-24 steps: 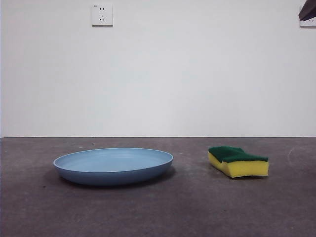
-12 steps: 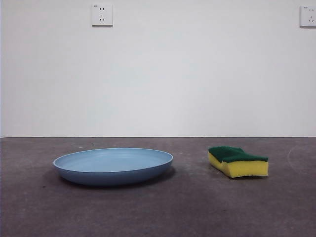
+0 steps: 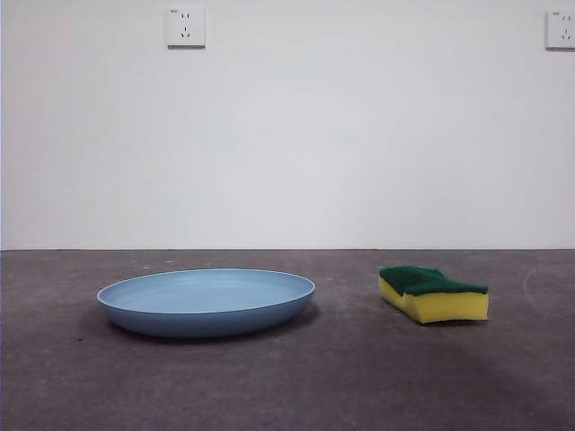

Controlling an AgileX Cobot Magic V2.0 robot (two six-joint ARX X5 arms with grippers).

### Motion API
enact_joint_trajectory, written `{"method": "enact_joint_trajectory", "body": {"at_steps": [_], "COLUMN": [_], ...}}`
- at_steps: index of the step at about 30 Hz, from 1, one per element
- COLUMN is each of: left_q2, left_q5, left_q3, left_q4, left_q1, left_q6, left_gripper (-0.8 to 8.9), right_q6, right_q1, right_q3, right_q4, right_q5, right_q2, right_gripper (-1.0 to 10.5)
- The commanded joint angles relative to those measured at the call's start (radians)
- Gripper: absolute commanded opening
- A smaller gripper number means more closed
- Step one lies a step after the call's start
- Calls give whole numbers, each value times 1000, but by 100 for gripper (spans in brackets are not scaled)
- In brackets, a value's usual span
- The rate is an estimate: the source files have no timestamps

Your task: Pick up the plate,pick up the cloth,clean the plate with the cloth

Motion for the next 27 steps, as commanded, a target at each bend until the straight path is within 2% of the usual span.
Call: {"method": "enact_joint_trajectory", "body": {"at_steps": [1, 9, 14, 27], "left_q2": [-2, -2, -2, -2], "left_q5": [-3, -3, -3, -3], "left_q3": [-13, -13, -13, -13], "left_q4": [1, 1, 1, 2], "left_q1": [3, 3, 3, 3], "left_q6": [3, 3, 3, 3], "left_gripper": [-1, -1, -1, -1], "right_q6": [-11, -7, 21, 103], "right_q1": [-5, -5, -5, -4], "right_q3": [-92, -256, -311, -355], "right_q4": [49, 54, 51, 27], "right_q5": [-9, -7, -6, -6], "right_q2": [-51, -185, -246, -250], "right_gripper": [-16, -16, -16, -16]}}
